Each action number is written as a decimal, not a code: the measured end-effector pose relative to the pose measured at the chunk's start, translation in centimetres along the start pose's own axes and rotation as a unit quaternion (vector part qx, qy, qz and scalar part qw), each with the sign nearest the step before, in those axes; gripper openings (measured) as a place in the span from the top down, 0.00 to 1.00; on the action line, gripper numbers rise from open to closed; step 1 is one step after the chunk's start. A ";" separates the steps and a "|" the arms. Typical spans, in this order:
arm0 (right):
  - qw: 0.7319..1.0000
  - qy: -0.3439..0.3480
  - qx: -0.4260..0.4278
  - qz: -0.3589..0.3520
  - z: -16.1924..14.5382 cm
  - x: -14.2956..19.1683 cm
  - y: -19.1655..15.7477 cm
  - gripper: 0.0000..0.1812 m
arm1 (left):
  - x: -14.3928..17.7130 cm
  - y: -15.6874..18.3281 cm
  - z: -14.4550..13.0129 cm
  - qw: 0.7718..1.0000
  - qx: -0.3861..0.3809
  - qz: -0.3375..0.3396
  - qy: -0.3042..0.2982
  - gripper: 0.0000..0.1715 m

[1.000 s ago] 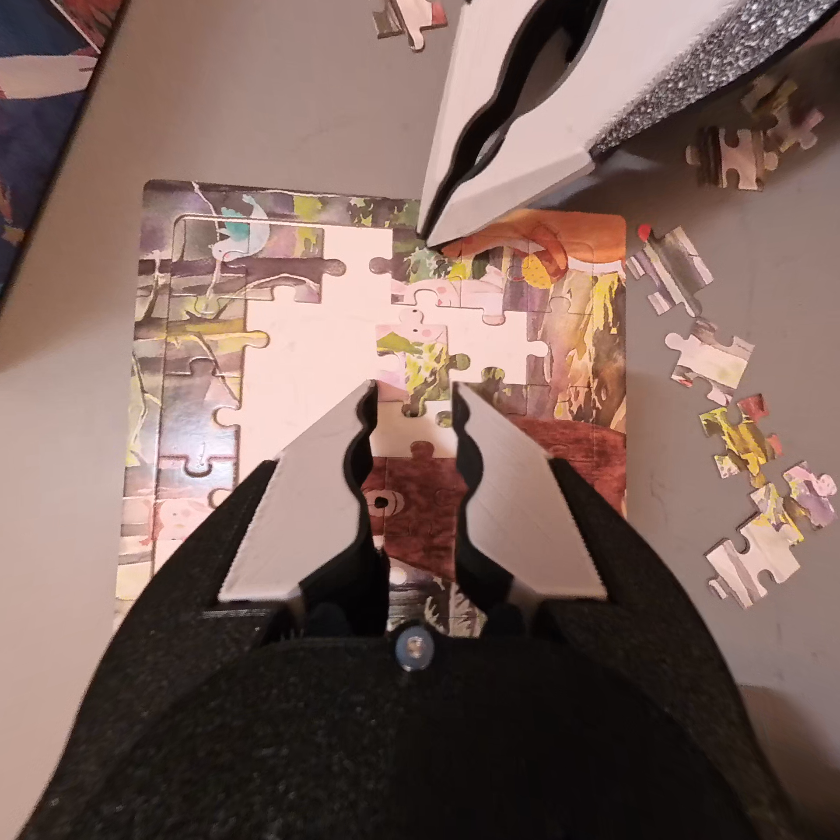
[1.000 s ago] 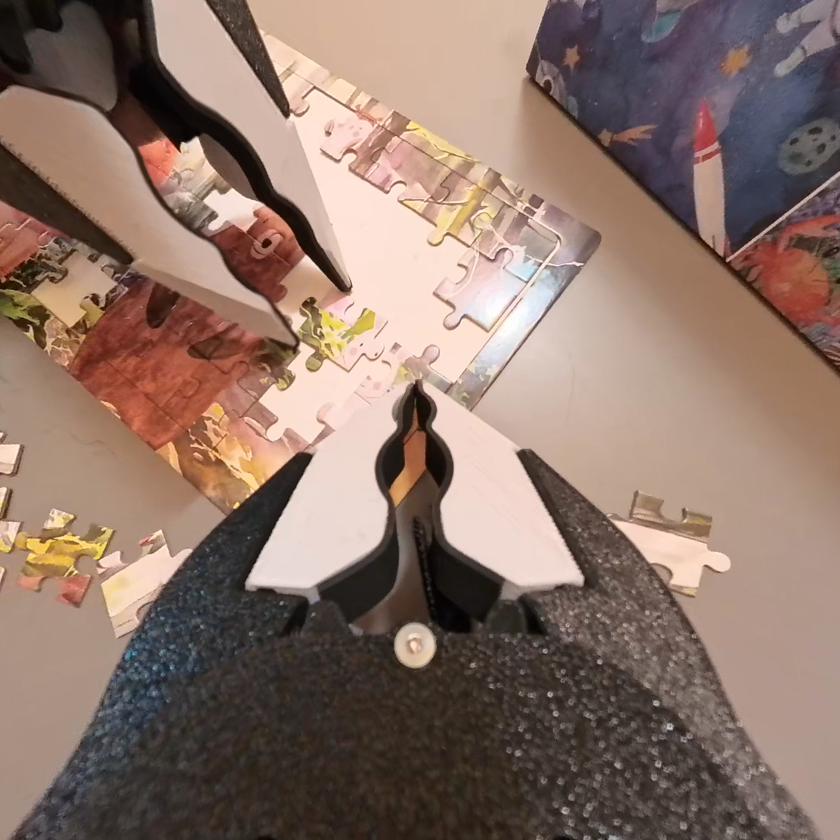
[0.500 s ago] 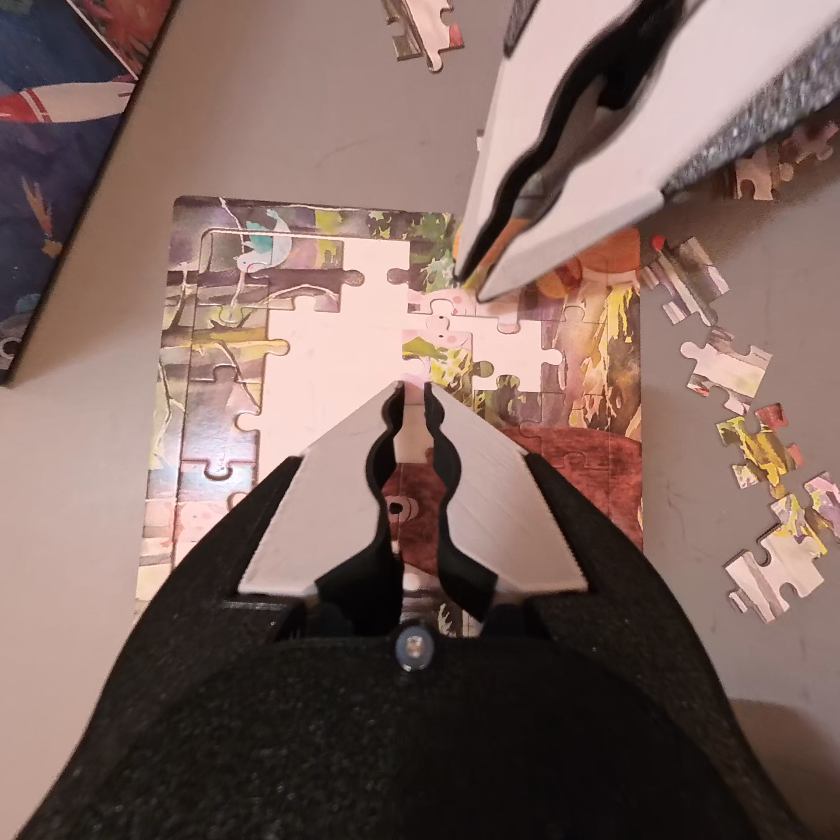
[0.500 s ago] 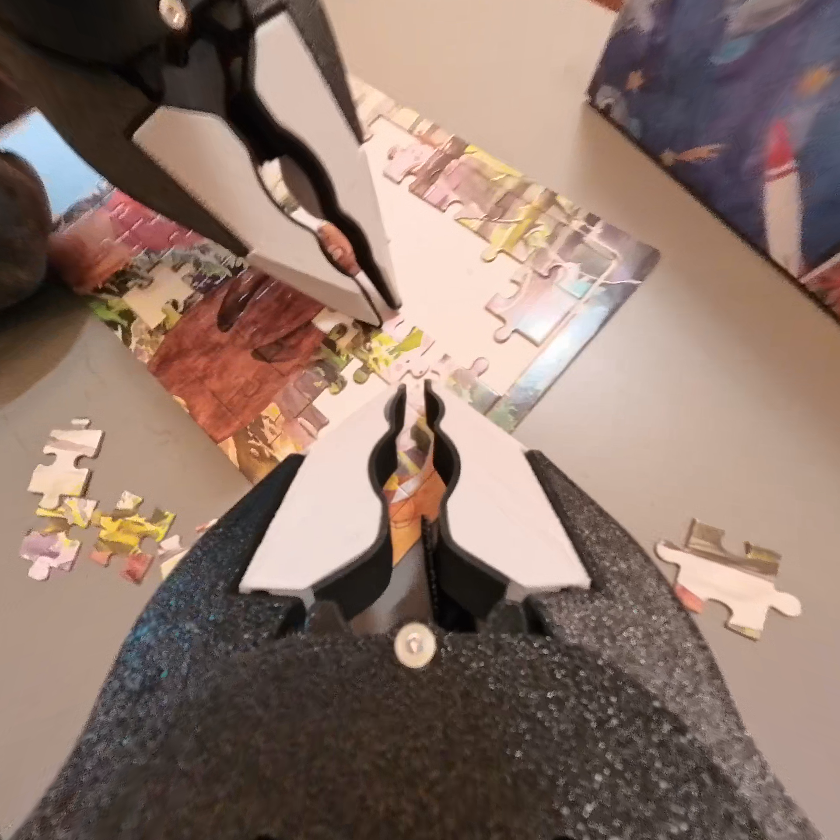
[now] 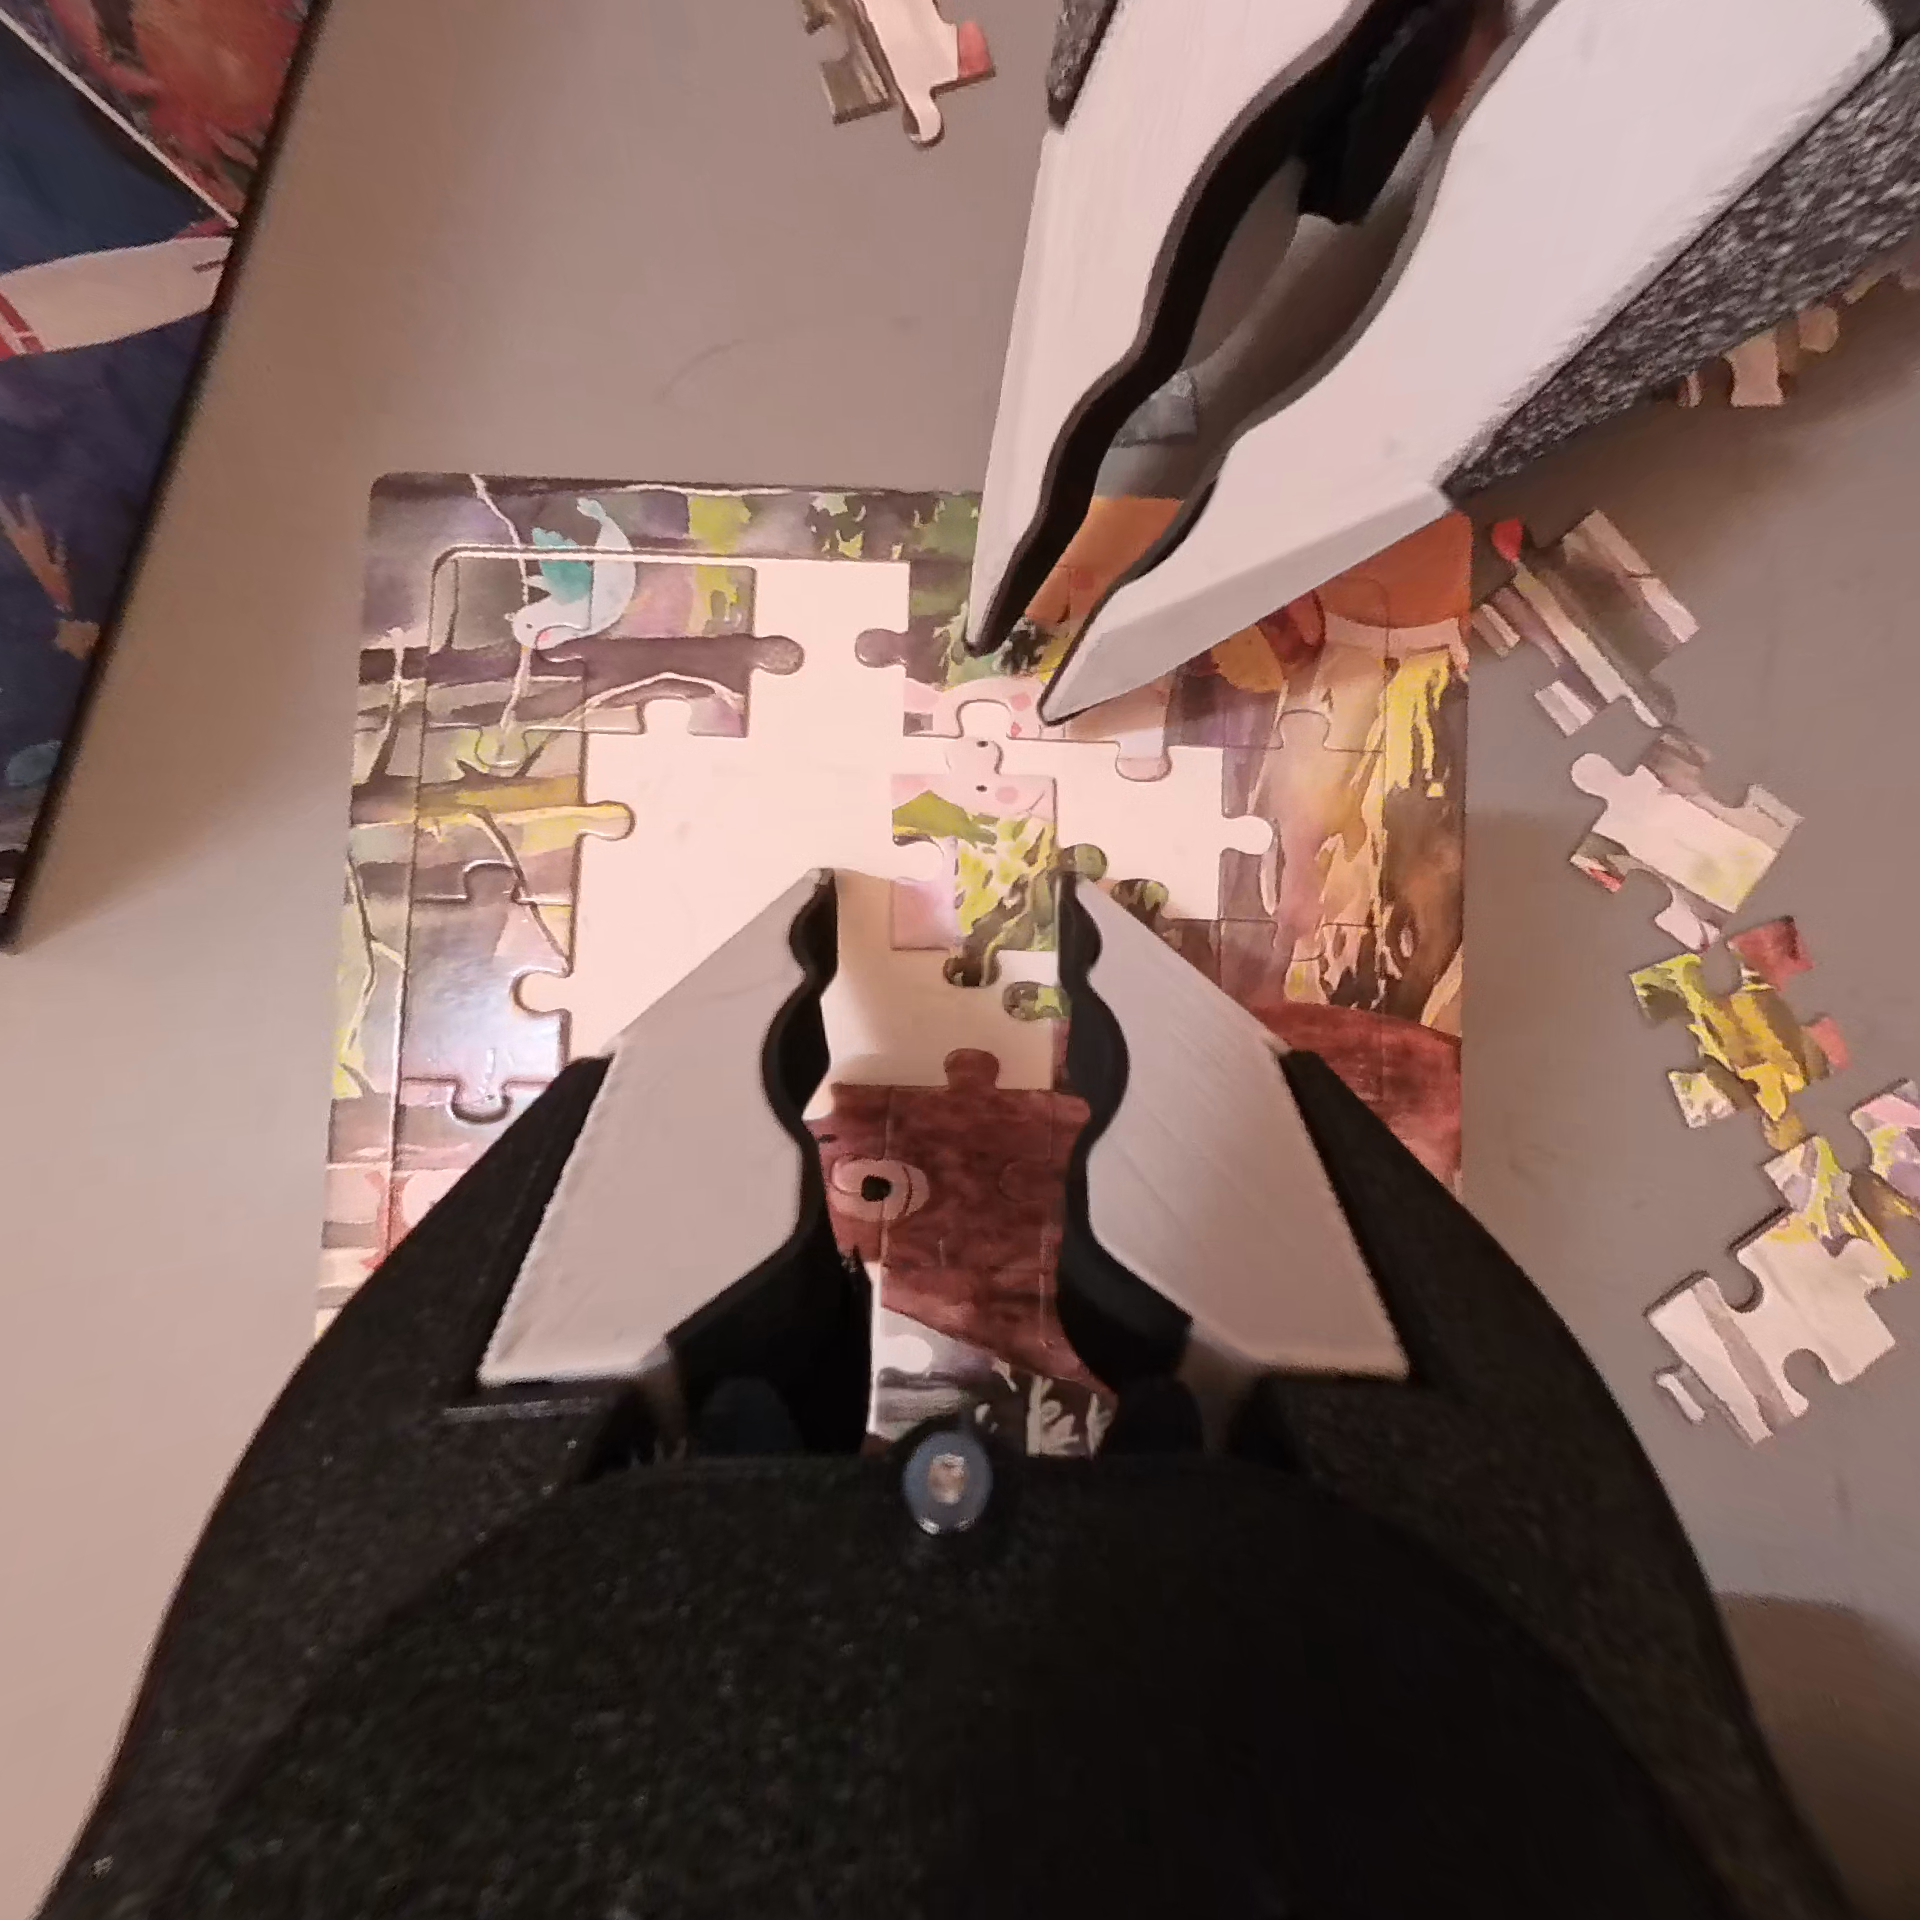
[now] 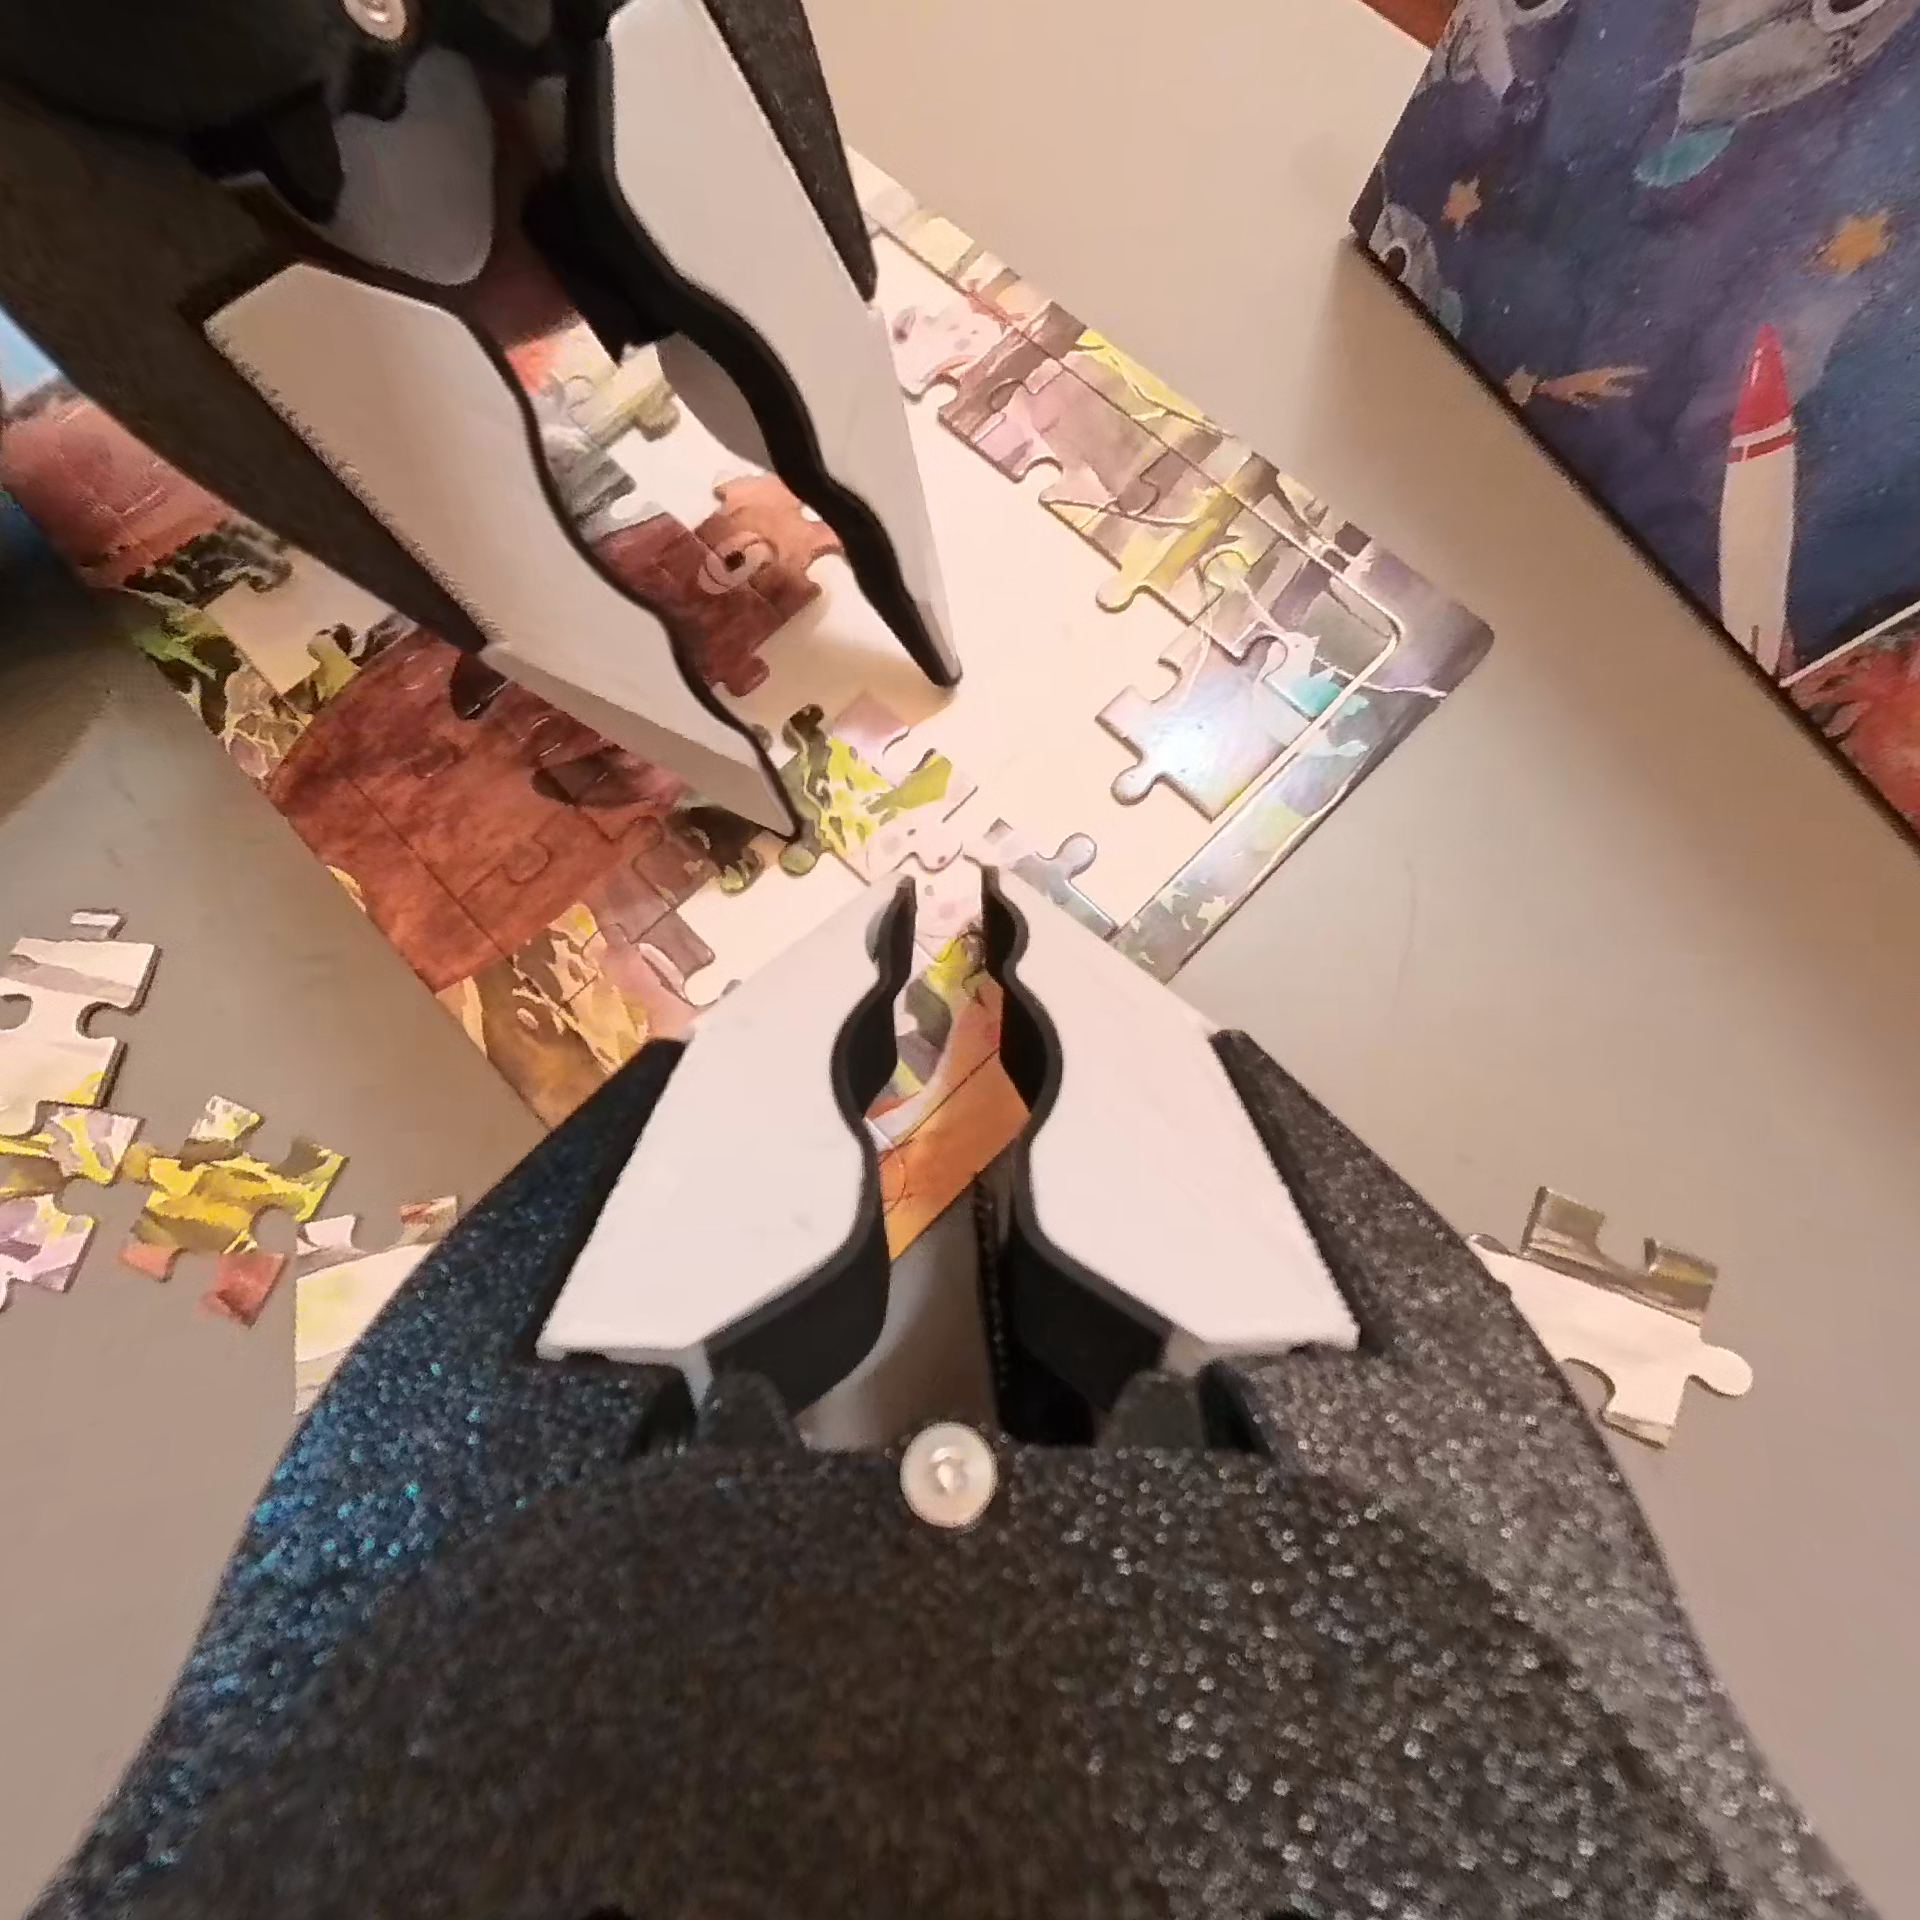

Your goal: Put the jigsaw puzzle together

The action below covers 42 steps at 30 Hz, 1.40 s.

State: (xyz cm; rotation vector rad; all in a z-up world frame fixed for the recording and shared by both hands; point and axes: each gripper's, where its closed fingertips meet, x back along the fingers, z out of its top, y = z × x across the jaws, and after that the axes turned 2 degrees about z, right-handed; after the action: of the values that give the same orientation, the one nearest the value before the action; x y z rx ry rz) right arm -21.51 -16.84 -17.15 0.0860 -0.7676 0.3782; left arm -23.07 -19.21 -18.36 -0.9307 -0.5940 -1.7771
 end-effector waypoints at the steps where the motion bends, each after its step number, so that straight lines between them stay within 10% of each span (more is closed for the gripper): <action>1: 1.000 0.000 0.001 0.001 0.0 0.0 0.0 0.93 | 0.1 0.2 0.0 1.000 0.000 -0.005 0.000 0.75; 42: 1.000 0.014 -0.005 -0.009 0.8 -0.1 0.7 1.00 | -0.2 0.5 0.5 0.999 -0.020 0.014 -0.035 0.83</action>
State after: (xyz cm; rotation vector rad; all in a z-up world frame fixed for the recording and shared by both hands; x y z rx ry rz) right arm -22.35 -16.41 -16.74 0.0780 -0.7411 0.3571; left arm -22.42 -18.90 -18.29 -1.0270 -0.5883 -1.7440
